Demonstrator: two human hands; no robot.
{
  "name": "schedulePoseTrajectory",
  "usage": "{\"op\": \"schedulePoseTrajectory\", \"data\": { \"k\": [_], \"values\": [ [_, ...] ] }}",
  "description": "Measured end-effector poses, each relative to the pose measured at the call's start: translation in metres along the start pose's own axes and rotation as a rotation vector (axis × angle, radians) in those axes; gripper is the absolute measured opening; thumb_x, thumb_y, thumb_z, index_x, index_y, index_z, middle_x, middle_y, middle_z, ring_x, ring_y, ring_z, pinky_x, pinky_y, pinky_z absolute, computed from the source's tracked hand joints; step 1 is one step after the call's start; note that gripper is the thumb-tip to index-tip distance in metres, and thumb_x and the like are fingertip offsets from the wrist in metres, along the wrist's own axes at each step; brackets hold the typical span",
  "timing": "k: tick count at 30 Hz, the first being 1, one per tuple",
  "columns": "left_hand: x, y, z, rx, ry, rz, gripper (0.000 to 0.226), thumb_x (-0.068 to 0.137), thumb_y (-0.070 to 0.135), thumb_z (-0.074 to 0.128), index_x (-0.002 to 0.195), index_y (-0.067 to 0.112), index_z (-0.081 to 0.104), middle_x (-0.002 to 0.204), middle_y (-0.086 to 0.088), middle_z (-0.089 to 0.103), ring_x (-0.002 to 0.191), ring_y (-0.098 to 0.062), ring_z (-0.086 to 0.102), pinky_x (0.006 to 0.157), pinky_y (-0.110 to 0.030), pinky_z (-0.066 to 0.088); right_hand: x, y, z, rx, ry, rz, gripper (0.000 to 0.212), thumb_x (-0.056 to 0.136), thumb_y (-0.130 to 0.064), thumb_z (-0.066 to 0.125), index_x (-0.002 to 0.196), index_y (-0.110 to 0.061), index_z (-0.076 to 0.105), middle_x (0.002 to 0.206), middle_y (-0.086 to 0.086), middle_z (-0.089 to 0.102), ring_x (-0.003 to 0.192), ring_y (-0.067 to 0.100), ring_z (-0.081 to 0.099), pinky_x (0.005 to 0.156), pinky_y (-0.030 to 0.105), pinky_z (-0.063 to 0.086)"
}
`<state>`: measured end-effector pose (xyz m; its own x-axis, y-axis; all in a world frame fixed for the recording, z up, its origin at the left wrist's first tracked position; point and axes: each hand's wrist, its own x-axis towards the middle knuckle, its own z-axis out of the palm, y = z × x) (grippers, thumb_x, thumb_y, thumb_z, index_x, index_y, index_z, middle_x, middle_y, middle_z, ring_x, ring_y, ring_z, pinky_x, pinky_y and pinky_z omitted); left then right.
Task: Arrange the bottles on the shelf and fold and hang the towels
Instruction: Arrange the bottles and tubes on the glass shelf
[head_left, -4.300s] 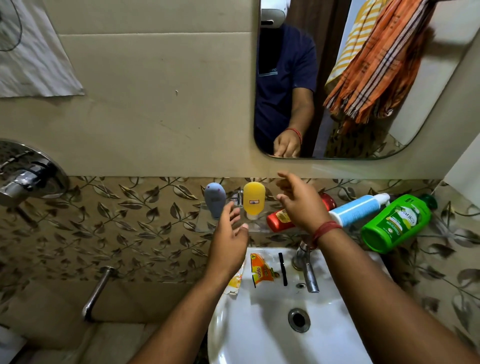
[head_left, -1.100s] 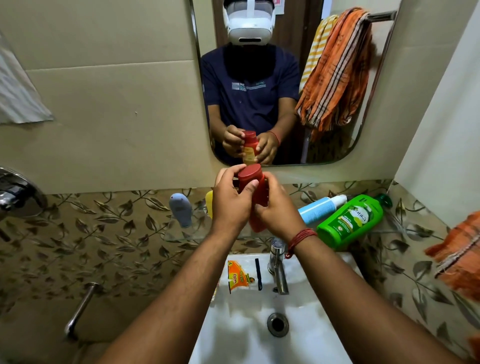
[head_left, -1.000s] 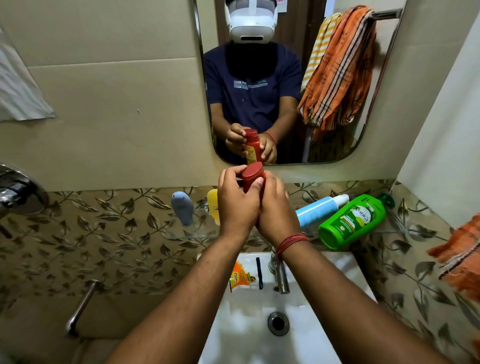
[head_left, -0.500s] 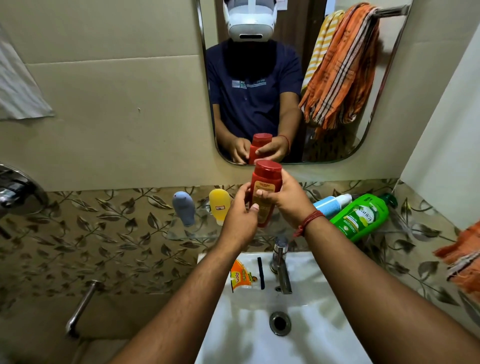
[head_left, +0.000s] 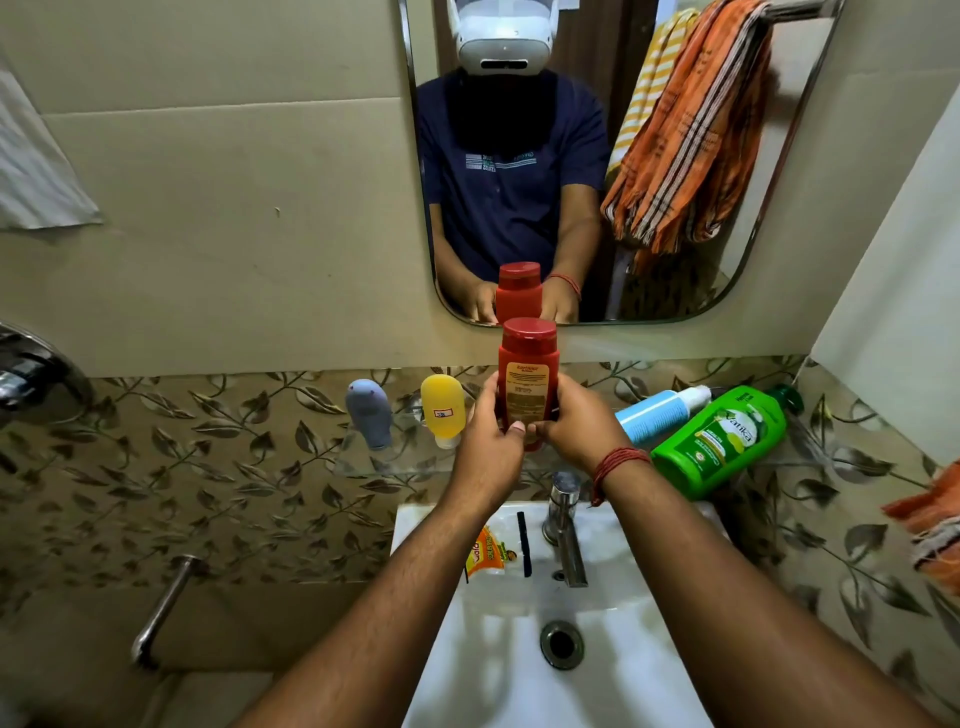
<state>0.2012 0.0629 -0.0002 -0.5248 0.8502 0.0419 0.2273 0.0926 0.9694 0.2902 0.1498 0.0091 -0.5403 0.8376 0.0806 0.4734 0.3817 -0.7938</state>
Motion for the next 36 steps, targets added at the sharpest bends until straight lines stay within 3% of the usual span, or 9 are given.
{"op": "schedulePoseTrajectory", "data": {
  "k": [5,10,14,18,25,30,36],
  "values": [
    [0.003,-0.006,0.000,0.004,0.000,-0.036,0.070,0.099,0.001,0.051,0.155,0.036,0.025,0.148,0.002,0.051,0.137,-0.015,0.047,0.112,-0.036,0.039,0.005,-0.001,0.004,-0.059,0.069,0.044,0.053,0.086,-0.001,0.067,0.131,-0.022,0.047,0.122,0.002,0.067,0.114,0.022,0.062,0.100,0.041,0.049],
    [0.003,-0.006,0.000,-0.011,-0.018,-0.061,0.070,0.100,0.000,0.048,0.155,0.037,0.026,0.148,0.005,0.050,0.134,-0.012,0.045,0.107,-0.033,0.038,0.004,-0.001,0.004,-0.074,0.066,0.057,0.053,0.086,0.000,0.066,0.131,-0.021,0.046,0.124,0.004,0.065,0.118,0.024,0.061,0.103,0.045,0.049],
    [0.004,-0.009,0.000,0.003,-0.036,-0.068,0.068,0.099,-0.004,0.043,0.153,0.036,0.032,0.135,0.010,0.054,0.126,-0.008,0.047,0.103,-0.030,0.037,0.003,-0.001,0.005,-0.061,0.072,0.063,0.052,0.087,0.002,0.064,0.131,-0.019,0.046,0.126,0.006,0.064,0.119,0.026,0.060,0.102,0.044,0.049],
    [0.005,-0.011,0.002,0.018,-0.046,-0.066,0.073,0.099,-0.006,0.039,0.154,0.040,0.028,0.148,0.004,0.051,0.124,-0.004,0.044,0.097,-0.026,0.040,0.001,-0.002,0.009,-0.064,0.069,0.069,0.051,0.088,0.002,0.061,0.132,-0.020,0.044,0.127,0.005,0.064,0.120,0.026,0.060,0.103,0.047,0.049],
    [0.006,-0.011,0.002,0.026,-0.043,-0.081,0.073,0.100,-0.006,0.038,0.156,0.039,0.025,0.152,0.003,0.047,0.140,-0.015,0.042,0.113,-0.038,0.036,-0.001,-0.003,0.009,-0.053,0.064,0.080,0.053,0.088,0.002,0.061,0.133,-0.020,0.044,0.129,0.004,0.062,0.124,0.026,0.058,0.106,0.050,0.046],
    [0.006,-0.012,0.003,0.063,-0.051,-0.072,0.073,0.101,-0.003,0.038,0.157,0.038,0.019,0.153,0.003,0.046,0.129,-0.010,0.047,0.091,-0.022,0.042,-0.003,-0.003,0.008,-0.047,0.045,0.073,0.055,0.090,0.000,0.061,0.137,-0.022,0.042,0.131,0.004,0.062,0.125,0.026,0.057,0.108,0.051,0.044],
    [0.008,-0.013,0.004,0.051,-0.054,-0.072,0.074,0.101,-0.003,0.042,0.158,0.036,0.017,0.154,0.002,0.045,0.140,-0.015,0.042,0.103,-0.032,0.035,-0.005,-0.002,0.009,-0.028,0.054,0.057,0.053,0.090,-0.002,0.063,0.135,-0.021,0.043,0.129,0.004,0.063,0.122,0.026,0.059,0.105,0.050,0.047]
  ]
}}
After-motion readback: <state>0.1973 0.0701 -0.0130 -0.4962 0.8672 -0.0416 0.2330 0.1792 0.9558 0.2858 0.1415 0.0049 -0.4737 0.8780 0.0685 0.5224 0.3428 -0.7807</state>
